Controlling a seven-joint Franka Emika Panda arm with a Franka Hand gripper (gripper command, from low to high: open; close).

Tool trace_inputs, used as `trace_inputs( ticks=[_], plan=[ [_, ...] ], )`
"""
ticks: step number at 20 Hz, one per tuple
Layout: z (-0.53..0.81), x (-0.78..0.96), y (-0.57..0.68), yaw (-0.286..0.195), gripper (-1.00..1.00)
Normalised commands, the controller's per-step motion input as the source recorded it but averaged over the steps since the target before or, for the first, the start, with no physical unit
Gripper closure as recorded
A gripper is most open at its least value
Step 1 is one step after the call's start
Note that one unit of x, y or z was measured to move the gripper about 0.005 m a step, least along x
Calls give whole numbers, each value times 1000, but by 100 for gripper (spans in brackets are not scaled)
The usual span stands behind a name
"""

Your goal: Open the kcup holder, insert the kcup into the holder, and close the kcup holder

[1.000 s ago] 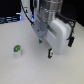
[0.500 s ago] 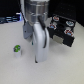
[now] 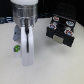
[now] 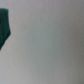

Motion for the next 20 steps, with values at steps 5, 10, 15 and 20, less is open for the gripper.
trace_inputs(
  ticks=[5,10,15,20],
  plan=[
    [36,-155,46,-57,-100],
    [71,-409,114,-1,-100],
    [9,-599,7,-28,-100],
    [-59,-410,-90,-79,-100]
  ],
)
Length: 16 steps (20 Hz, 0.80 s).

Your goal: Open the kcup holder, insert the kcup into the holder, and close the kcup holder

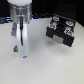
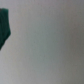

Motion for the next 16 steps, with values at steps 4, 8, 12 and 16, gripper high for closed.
trace_inputs(
  ticks=[4,8,12,16],
  plan=[
    [-287,-315,-445,-278,-100],
    [-285,-244,-444,-282,-100],
    [-327,-180,-439,-291,-100],
    [-337,-175,-392,-285,-100]
  ],
)
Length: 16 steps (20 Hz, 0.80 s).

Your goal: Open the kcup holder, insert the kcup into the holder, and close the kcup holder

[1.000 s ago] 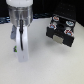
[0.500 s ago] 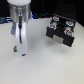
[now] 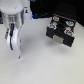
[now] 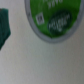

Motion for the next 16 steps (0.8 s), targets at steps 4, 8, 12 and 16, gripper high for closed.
trace_inputs(
  ticks=[4,8,12,16],
  plan=[
    [-277,-156,-215,-235,-100],
    [-53,-33,-7,-133,100],
    [34,-1,12,-153,100],
    [108,31,37,-71,100]
  ],
)
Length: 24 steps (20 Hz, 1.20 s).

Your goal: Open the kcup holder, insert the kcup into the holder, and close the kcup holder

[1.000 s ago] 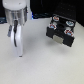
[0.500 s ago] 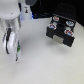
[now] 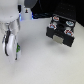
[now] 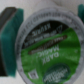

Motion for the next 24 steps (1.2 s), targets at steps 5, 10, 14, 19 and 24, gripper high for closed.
trace_inputs(
  ticks=[5,10,14,19,24],
  plan=[
    [352,51,108,-17,100],
    [860,132,376,-2,100],
    [850,163,474,8,100],
    [778,139,595,14,100],
    [693,126,686,16,100]
  ],
)
